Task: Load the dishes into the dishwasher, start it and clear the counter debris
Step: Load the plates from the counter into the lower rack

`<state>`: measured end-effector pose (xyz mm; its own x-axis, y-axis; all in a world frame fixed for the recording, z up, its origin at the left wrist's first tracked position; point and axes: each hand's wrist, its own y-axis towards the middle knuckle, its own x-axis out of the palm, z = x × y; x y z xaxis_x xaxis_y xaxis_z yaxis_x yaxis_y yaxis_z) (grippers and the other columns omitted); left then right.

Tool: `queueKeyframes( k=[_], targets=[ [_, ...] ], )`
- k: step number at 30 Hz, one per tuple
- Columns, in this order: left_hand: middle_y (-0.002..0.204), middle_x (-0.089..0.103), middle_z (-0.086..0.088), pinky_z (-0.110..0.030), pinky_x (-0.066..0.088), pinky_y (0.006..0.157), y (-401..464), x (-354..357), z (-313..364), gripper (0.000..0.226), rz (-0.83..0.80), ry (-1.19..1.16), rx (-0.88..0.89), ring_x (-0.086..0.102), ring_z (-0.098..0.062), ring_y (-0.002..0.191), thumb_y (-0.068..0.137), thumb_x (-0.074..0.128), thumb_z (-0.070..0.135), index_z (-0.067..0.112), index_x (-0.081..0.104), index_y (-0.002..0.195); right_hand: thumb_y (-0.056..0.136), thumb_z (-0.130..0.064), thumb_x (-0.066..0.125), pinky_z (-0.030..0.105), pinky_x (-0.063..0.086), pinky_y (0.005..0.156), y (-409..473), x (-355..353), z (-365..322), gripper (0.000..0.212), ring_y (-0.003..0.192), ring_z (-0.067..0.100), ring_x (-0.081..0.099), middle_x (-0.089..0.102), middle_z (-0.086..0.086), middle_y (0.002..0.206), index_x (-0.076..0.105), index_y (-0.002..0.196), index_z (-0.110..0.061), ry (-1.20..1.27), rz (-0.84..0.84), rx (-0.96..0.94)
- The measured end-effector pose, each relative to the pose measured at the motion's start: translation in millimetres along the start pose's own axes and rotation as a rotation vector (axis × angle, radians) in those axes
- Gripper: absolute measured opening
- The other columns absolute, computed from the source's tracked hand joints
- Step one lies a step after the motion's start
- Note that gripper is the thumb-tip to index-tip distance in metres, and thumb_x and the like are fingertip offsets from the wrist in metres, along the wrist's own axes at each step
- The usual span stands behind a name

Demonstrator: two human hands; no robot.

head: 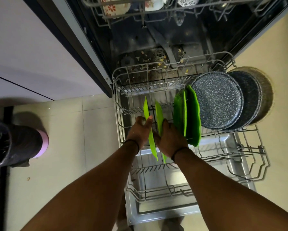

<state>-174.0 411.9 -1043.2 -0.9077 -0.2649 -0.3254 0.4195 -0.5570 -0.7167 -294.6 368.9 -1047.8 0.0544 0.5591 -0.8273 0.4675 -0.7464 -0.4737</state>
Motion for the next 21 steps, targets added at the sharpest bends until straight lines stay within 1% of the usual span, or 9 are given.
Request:
queueKeyframes(
  k=[2,4,6,8,9,11,14,17,21],
  targets=[
    [0.112,0.064,-0.011,-0.052,0.053,0.087,-1.9,-2.1,0.0,0.055,0.002,0.098,-0.004,0.065,-0.033,0.099,0.087,0.038,0.07,0.026,0.048,0.118,0.092,-0.059,0.039,0.04,0.045,0.088,-8.2,-3.9,1.4,0.076,0.121,0.036,0.048,0.043,0.016,0.138,0.02,0.149,-0.011,0.025,-0.043,0.012],
    [0.114,0.065,-0.012,-0.05,0.054,0.086,-3.3,-4.0,5.6,0.054,0.017,0.146,0.011,0.066,-0.032,0.1,0.088,0.04,0.066,0.025,0.051,0.121,0.092,-0.06,0.04,0.041,0.046,0.087,-10.7,-11.7,0.3,0.077,0.122,0.035,0.049,0.044,0.017,0.137,0.018,0.15,-0.014,0.081,-0.02,0.005],
    [0.112,0.067,-0.012,-0.048,0.055,0.084,-2.0,-7.1,13.4,0.049,0.035,0.18,0.039,0.067,-0.032,0.096,0.089,0.042,0.061,0.023,0.055,0.118,0.091,-0.058,0.043,0.04,0.047,0.082,-8.0,-21.4,-1.5,0.073,0.116,0.035,0.053,0.051,0.017,0.13,0.023,0.148,-0.017,0.097,0.014,-0.032],
    [0.105,0.068,-0.013,-0.047,0.056,0.081,-0.7,-9.2,15.3,0.043,0.053,0.173,0.063,0.068,-0.032,0.091,0.088,0.045,0.058,0.023,0.057,0.109,0.092,-0.055,0.046,0.038,0.047,0.077,-8.0,-27.2,-1.7,0.066,0.111,0.035,0.056,0.055,0.015,0.125,0.03,0.144,-0.019,0.085,0.047,-0.06],
    [0.1,0.069,-0.012,-0.047,0.057,0.079,-2.2,-8.2,12.0,0.043,0.056,0.163,0.062,0.068,-0.032,0.089,0.086,0.045,0.06,0.022,0.057,0.103,0.091,-0.054,0.048,0.038,0.046,0.077,-10.9,-27.2,-0.3,0.062,0.11,0.035,0.057,0.056,0.013,0.125,0.033,0.142,-0.021,0.082,0.047,-0.057],
    [0.091,0.069,-0.009,-0.046,0.057,0.077,-9.2,-6.1,0.2,0.053,0.071,0.167,0.057,0.069,-0.029,0.084,0.079,0.043,0.07,0.02,0.056,0.093,0.091,-0.052,0.049,0.037,0.047,0.077,-18.0,-23.5,3.9,0.058,0.111,0.033,0.057,0.057,0.01,0.124,0.037,0.139,-0.022,0.062,0.04,-0.042],
    [0.093,0.07,-0.007,-0.044,0.057,0.077,-21.1,-7.3,-17.1,0.058,0.1,0.203,0.061,0.069,-0.029,0.082,0.08,0.039,0.072,0.02,0.059,0.098,0.091,-0.052,0.049,0.038,0.048,0.081,-28.9,-19.7,9.1,0.055,0.113,0.031,0.057,0.058,0.008,0.125,0.04,0.136,-0.023,0.048,0.044,-0.035],
    [0.098,0.069,-0.01,-0.041,0.055,0.08,-29.5,-14.7,-23.0,0.048,0.149,0.265,0.072,0.067,-0.03,0.086,0.092,0.04,0.06,0.018,0.06,0.104,0.092,-0.048,0.05,0.038,0.047,0.084,-39.4,-23.3,11.4,0.056,0.115,0.03,0.055,0.056,0.009,0.128,0.04,0.138,-0.02,0.042,0.045,-0.02],
    [0.101,0.068,-0.01,-0.041,0.053,0.083,-57.5,-29.0,-20.7,0.04,0.176,0.326,0.074,0.064,-0.032,0.092,0.095,0.041,0.053,0.019,0.06,0.106,0.092,-0.046,0.052,0.038,0.047,0.087,-61.1,-33.3,8.2,0.054,0.115,0.031,0.055,0.055,0.01,0.13,0.043,0.137,-0.017,0.075,0.029,-0.019]
  ],
)
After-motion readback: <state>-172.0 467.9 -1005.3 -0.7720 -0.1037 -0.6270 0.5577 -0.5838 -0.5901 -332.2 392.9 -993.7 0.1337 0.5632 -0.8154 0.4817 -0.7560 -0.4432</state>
